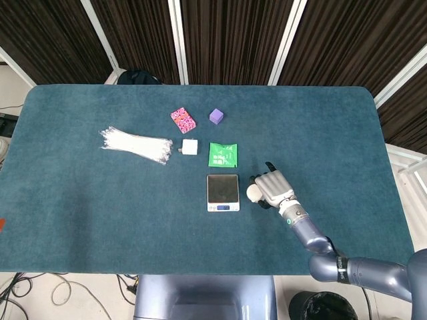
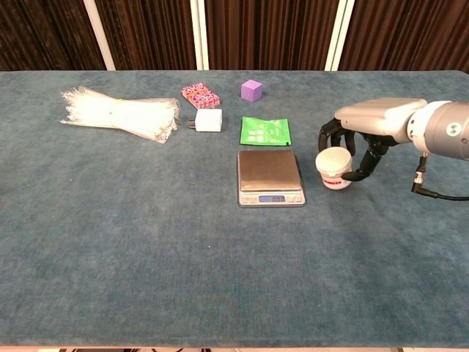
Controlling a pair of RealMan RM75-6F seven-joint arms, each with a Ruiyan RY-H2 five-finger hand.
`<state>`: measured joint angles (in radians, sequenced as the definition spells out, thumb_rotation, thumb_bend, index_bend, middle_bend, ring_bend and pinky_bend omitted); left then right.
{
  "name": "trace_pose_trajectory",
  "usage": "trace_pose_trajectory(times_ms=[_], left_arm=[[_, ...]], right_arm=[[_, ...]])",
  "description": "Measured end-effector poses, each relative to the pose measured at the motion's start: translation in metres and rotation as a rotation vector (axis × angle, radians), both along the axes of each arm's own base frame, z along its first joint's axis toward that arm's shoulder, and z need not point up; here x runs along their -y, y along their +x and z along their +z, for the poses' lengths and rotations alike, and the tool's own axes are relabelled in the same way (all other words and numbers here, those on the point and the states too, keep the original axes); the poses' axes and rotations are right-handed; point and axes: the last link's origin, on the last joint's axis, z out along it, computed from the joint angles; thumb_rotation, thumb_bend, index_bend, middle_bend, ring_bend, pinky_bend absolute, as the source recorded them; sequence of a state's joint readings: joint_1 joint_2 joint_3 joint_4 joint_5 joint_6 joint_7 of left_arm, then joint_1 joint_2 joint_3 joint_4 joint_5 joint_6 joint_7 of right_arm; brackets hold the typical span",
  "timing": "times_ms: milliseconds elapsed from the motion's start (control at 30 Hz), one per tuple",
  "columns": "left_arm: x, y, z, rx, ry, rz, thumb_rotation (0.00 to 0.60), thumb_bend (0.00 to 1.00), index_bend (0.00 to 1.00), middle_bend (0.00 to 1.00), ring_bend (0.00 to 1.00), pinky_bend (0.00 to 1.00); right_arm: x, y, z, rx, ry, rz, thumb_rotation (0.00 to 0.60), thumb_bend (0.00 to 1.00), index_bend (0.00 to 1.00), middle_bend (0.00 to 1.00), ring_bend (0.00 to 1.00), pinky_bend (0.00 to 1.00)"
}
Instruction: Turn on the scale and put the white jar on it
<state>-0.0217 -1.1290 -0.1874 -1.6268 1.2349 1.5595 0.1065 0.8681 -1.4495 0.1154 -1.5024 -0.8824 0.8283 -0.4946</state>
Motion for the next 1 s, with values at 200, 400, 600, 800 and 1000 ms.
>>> trace_pose_trajectory(times_ms=[200, 400, 600, 800, 1000], left_arm=[[0.000, 0.000, 0.001, 0.001, 0.004, 0.000, 0.600, 0.12, 0.00, 0.00, 0.00, 0.00], [0.000, -0.001, 0.002, 0.005, 0.005, -0.001, 0.600, 0.12, 0.00, 0.00, 0.00, 0.00], [0.001, -0.002, 0.003, 0.010, 0.005, 0.000, 0.600, 0.12, 0.00, 0.00, 0.00, 0.00], [0.000, -0.002, 0.003, 0.015, 0.003, -0.001, 0.600, 0.12, 0.00, 0.00, 0.00, 0.00], [0.000, -0.003, 0.004, 0.016, 0.005, 0.000, 0.600, 0.12, 0.00, 0.00, 0.00, 0.00]], right_arm=[[0.005, 0.022, 0.001, 0.033, -0.001, 0.037, 0.600, 0.39, 0.42, 0.52, 0.42, 0.09], [0.007, 0.045, -0.008, 0.057, 0.016, 0.059, 0.600, 0.39, 0.42, 0.52, 0.42, 0.09], [0.008, 0.061, -0.021, 0.074, 0.019, 0.072, 0.600, 0.39, 0.42, 0.52, 0.42, 0.09], [0.011, 0.069, -0.030, 0.074, 0.015, 0.071, 0.600, 0.39, 0.42, 0.52, 0.42, 0.09], [0.012, 0.073, -0.037, 0.080, 0.018, 0.061, 0.600, 0.39, 0.42, 0.52, 0.42, 0.09]])
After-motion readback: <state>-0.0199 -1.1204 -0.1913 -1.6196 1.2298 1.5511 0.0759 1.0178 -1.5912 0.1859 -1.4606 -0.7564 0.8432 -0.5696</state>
